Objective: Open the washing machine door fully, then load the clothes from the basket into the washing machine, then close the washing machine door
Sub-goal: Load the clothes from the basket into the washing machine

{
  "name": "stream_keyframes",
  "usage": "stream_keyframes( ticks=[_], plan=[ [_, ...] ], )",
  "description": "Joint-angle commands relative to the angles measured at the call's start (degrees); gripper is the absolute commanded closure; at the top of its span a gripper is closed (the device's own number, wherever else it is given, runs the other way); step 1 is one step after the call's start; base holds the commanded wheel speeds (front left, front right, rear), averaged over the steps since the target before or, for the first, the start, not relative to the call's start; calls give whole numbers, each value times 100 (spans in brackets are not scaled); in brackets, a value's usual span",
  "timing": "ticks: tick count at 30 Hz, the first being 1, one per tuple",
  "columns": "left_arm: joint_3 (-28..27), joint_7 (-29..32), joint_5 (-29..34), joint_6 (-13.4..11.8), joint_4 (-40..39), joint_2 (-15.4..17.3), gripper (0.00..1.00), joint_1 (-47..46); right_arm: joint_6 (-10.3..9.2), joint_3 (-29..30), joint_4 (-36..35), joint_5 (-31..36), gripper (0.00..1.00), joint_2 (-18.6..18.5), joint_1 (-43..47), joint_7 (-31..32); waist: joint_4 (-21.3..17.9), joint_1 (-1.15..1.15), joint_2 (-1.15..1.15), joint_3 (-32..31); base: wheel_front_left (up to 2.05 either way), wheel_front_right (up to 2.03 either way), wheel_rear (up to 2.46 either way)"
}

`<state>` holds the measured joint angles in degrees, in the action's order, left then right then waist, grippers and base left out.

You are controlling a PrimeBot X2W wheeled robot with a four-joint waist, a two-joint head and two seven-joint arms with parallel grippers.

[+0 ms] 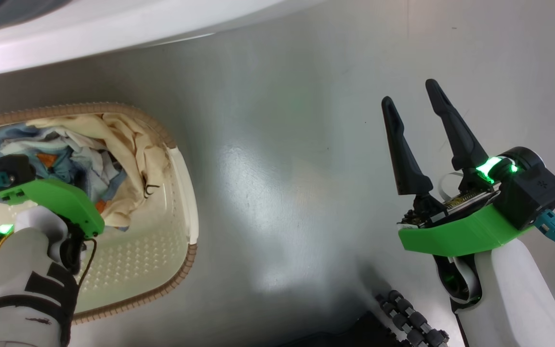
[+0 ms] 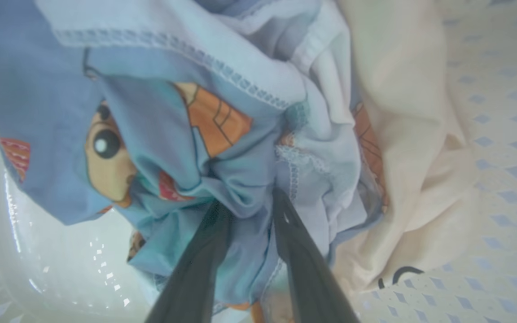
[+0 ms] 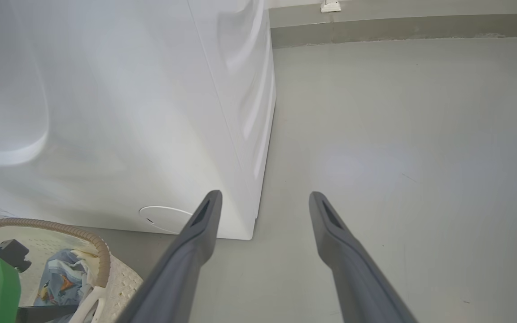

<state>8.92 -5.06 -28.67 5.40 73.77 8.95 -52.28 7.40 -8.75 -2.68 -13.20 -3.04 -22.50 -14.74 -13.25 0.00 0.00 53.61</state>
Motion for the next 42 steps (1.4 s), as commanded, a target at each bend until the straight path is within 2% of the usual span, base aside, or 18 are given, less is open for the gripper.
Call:
stream_keyframes(
  ticks=[1,3,4,18,30,42],
  plan=[
    [-63,-63,-46,13,1,146,67,127,9,-93,-123,39,0,16,139,-26,9,0,0,-8,0,0,0],
    [-42,-76,-44,11,3,139,85,142,9,-84,-117,35,0,16,137,-26,19,0,0,-23,0,0,0],
    [-31,-81,-43,9,4,138,100,149,9,-79,-118,23,0,16,134,-26,25,0,0,-29,0,0,0],
    [-2,-302,-165,20,12,34,100,333,9,-10,-76,54,0,16,189,-26,179,0,0,-266,0,0,0],
    [63,-754,-340,162,-25,-310,100,846,9,115,-36,167,0,-104,339,-26,659,0,0,-891,0,0,0],
    [98,-980,-529,203,-474,-503,100,1363,9,316,-31,197,0,-295,688,-26,1097,0,0,-1629,0,0,0]
  ],
)
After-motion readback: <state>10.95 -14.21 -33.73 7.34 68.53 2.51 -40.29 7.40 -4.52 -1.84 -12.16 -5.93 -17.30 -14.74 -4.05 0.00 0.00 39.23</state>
